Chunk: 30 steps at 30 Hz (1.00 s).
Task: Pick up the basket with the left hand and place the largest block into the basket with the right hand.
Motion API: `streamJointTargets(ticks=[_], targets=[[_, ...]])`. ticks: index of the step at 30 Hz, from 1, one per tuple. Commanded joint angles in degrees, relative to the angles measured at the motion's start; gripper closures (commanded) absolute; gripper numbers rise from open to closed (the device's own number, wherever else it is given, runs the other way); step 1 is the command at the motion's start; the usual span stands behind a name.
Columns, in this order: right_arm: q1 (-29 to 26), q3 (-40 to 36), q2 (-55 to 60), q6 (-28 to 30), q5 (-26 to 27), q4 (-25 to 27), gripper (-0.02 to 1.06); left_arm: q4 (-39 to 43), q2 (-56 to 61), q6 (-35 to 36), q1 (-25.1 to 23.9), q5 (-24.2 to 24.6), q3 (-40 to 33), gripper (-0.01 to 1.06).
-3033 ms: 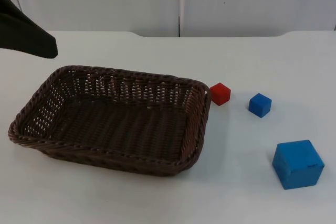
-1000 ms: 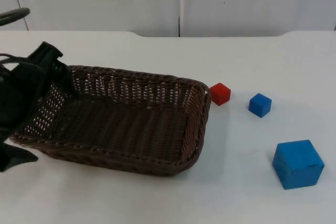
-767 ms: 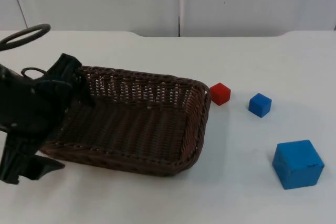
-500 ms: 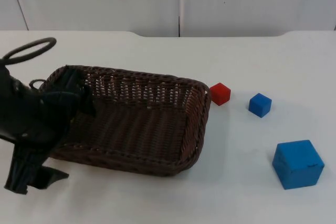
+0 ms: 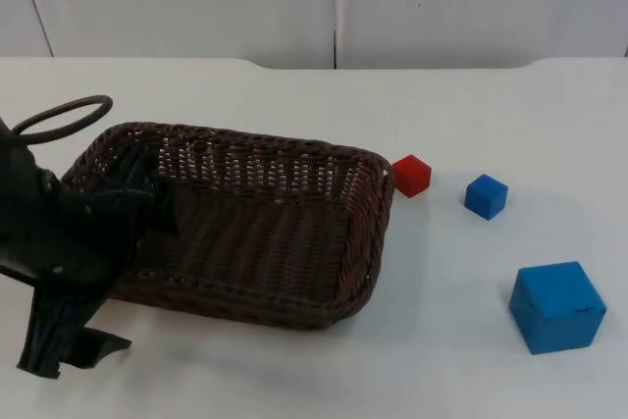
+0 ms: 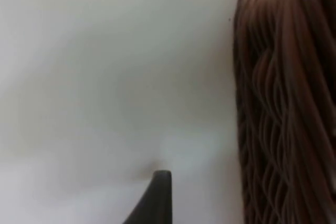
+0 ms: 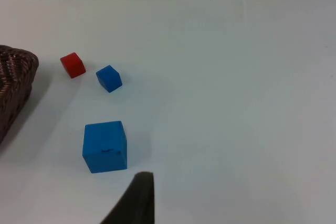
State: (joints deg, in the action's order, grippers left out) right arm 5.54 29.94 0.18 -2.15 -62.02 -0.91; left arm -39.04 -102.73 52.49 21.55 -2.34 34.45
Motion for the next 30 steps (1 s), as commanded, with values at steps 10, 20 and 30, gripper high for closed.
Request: streamJointTargets(ticks=[10,20,30], targets=[[-0.3,-0.3,-0.2,0.0,0.2,0.0,-0.01,-4.5,-1.8,0.5,2.4,-2.9,0.2,0.15],[-0.3,-0.3,-0.2,0.0,0.2,0.0,-0.01,-3.6,-1.8,0.4,2.4,-4.2,0.2,0.53],[-0.3,-0.3,-0.2,0.0,0.2,-0.2,-0.01,-3.1,-1.8,3.1,2.4,-7.8,0.2,1.05]])
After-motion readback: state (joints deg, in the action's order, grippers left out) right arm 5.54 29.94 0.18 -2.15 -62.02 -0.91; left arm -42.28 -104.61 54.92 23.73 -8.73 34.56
